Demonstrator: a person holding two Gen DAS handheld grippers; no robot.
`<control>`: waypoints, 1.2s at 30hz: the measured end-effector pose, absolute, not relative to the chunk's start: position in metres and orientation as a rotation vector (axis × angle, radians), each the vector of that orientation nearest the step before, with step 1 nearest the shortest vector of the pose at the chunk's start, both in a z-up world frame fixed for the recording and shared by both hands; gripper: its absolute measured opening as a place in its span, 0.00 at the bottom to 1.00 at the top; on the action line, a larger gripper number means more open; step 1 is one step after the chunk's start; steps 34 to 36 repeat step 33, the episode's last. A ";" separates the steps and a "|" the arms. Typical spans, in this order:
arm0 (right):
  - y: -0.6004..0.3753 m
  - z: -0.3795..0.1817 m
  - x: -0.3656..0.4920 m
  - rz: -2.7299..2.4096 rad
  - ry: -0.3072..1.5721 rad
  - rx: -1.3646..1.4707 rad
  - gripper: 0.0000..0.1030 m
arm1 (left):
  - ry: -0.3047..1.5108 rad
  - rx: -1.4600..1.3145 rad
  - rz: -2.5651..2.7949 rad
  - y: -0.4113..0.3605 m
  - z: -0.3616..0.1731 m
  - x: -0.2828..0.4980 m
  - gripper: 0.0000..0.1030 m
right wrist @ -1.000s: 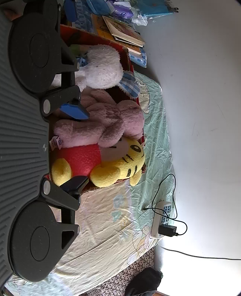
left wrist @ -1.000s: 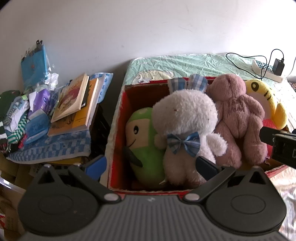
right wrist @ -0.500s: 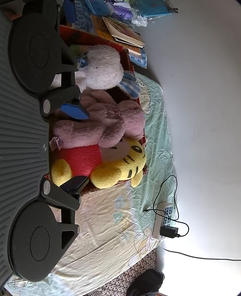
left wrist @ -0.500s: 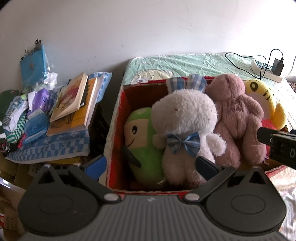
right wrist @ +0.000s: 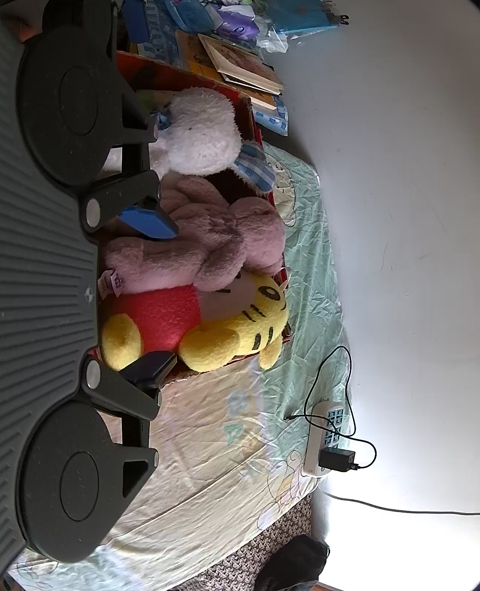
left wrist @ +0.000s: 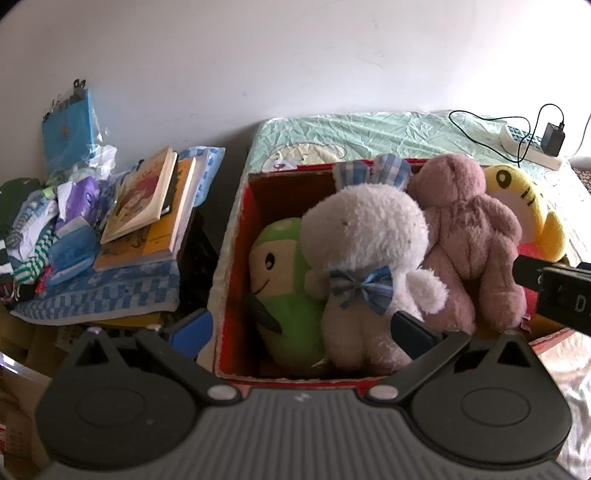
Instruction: Organize objects
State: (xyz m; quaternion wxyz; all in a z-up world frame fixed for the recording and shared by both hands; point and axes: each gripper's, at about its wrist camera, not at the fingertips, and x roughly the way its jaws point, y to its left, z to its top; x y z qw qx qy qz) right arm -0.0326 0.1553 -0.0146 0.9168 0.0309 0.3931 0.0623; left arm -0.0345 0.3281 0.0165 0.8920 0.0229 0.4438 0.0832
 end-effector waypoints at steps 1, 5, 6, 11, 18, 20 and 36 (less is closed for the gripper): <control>0.155 -0.015 -0.033 0.128 0.809 0.065 0.68 | 0.920 0.047 0.171 0.328 0.017 -0.035 1.00; 0.154 -0.015 -0.034 0.126 0.808 0.065 0.68 | 0.923 0.044 0.170 0.328 0.016 -0.035 1.00; 0.154 -0.015 -0.034 0.126 0.808 0.065 0.68 | 0.925 0.043 0.168 0.328 0.016 -0.034 1.00; 0.152 -0.015 -0.033 0.118 0.803 0.067 0.68 | 0.927 0.041 0.161 0.327 0.015 -0.033 1.00; 0.154 -0.014 -0.030 0.110 0.803 0.054 0.68 | 0.930 0.040 0.149 0.329 0.013 -0.030 1.00; 0.155 -0.015 -0.030 0.111 0.806 0.051 0.68 | 0.931 0.041 0.146 0.328 0.013 -0.030 1.00; 0.158 -0.015 -0.025 0.104 0.807 0.056 0.68 | 0.911 0.036 0.098 0.327 0.013 -0.027 0.98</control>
